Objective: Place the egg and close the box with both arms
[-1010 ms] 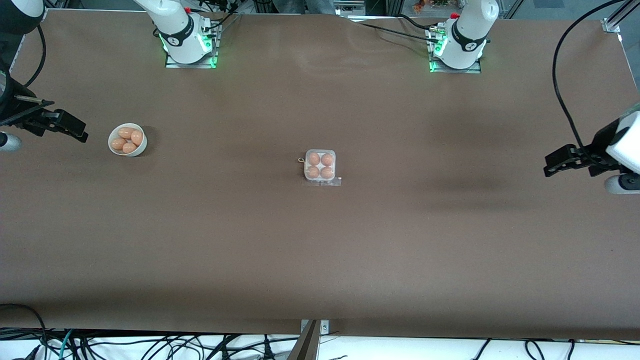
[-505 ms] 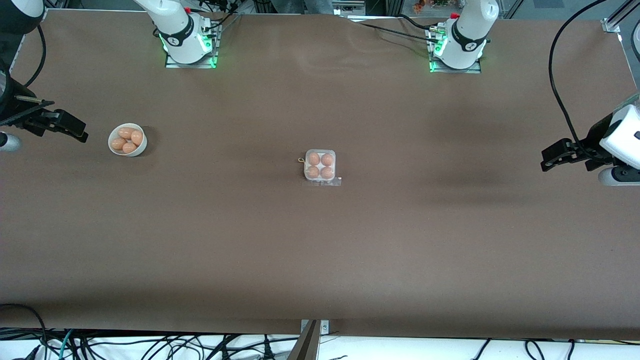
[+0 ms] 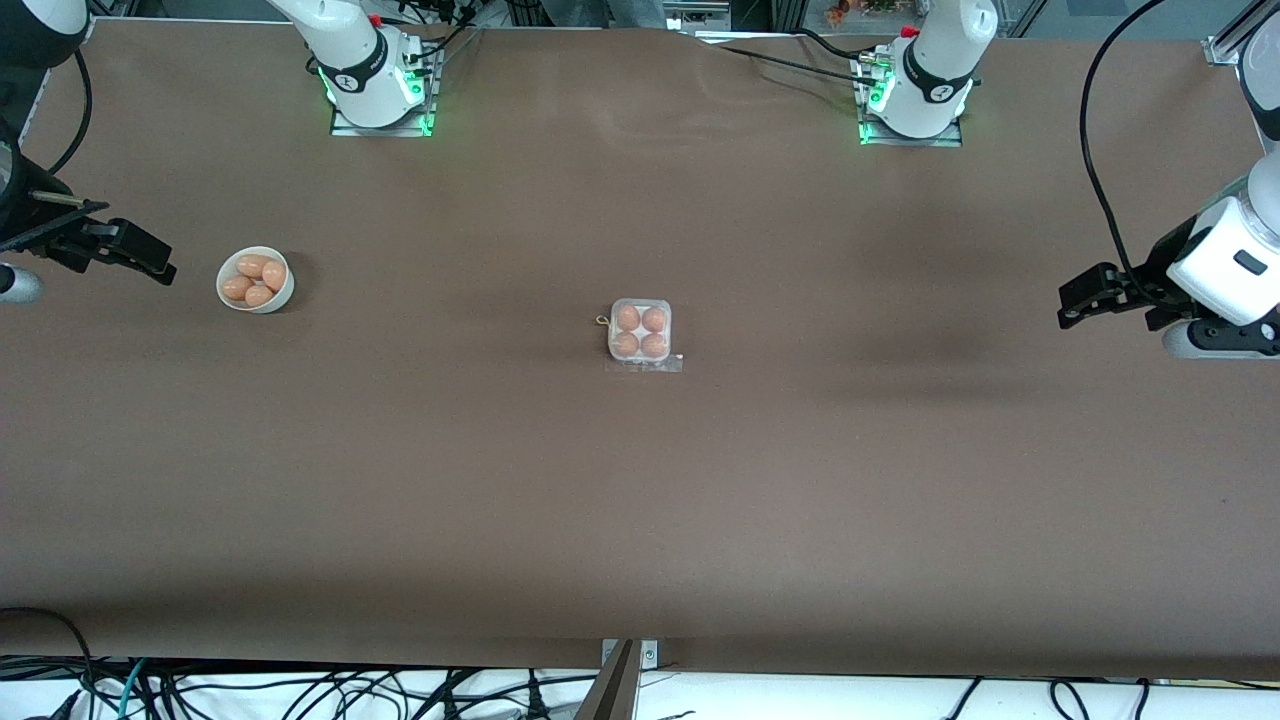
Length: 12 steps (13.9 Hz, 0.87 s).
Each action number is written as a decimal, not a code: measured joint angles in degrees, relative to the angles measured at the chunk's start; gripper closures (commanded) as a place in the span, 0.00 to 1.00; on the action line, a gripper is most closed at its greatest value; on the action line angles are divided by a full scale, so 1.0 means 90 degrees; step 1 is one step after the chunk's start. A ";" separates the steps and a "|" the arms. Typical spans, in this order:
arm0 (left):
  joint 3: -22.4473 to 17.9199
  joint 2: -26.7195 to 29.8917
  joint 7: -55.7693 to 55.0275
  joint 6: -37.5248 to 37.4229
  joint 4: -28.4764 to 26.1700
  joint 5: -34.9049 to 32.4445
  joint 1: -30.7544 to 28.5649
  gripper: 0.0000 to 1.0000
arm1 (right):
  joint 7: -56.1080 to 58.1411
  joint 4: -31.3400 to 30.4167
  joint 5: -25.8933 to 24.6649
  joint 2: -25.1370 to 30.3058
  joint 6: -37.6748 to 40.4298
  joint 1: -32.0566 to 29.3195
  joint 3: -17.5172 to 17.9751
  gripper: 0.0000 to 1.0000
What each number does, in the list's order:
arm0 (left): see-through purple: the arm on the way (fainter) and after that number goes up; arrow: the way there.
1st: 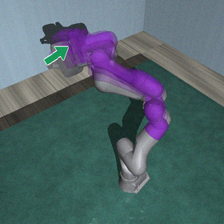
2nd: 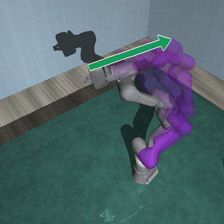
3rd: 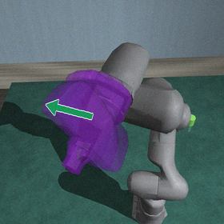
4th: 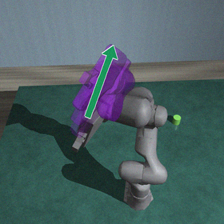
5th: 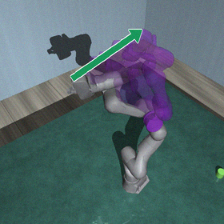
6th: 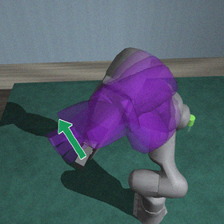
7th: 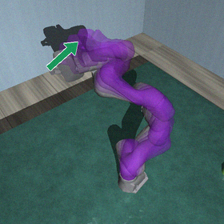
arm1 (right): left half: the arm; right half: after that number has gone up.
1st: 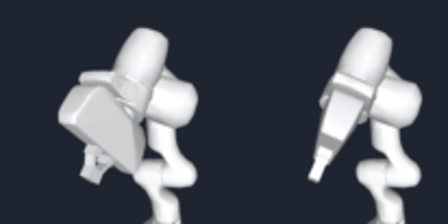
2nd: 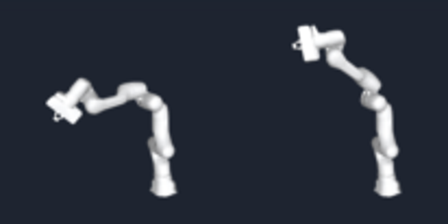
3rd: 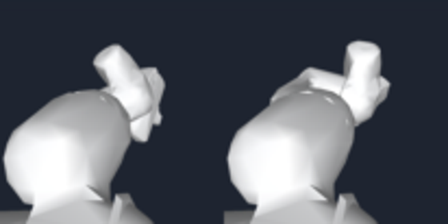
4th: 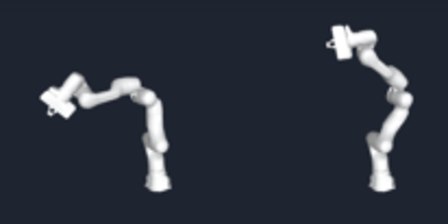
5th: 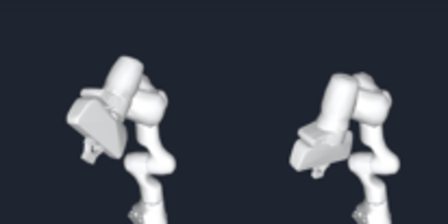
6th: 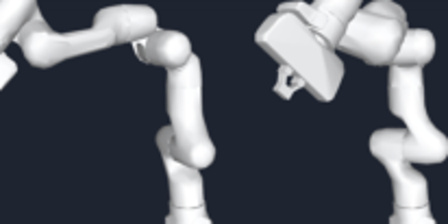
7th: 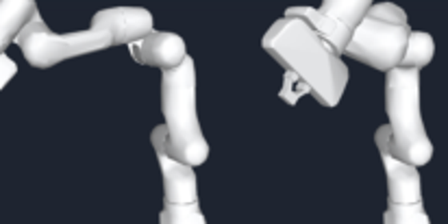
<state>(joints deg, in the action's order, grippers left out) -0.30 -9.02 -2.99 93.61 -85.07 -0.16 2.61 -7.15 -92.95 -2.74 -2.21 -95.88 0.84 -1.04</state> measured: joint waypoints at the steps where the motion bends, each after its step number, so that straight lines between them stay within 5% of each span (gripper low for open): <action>1: -0.0002 0.0031 0.0000 -0.0065 -0.0004 0.0000 0.0000 0.00 | 0.0000 0.0000 0.0000 0.0000 0.0000 0.0000 0.0000 0.00; 12: -0.0001 0.0055 0.0000 -0.0206 -0.0011 0.0000 0.0000 0.00 | 0.0000 0.0000 0.0000 0.0000 0.0004 0.0000 0.0000 0.00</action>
<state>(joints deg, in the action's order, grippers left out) -0.31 -8.52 -2.99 91.75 -85.17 -0.16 2.61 -7.15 -92.96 -2.74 -2.21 -95.84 0.84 -1.04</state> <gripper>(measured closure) 0.000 0.000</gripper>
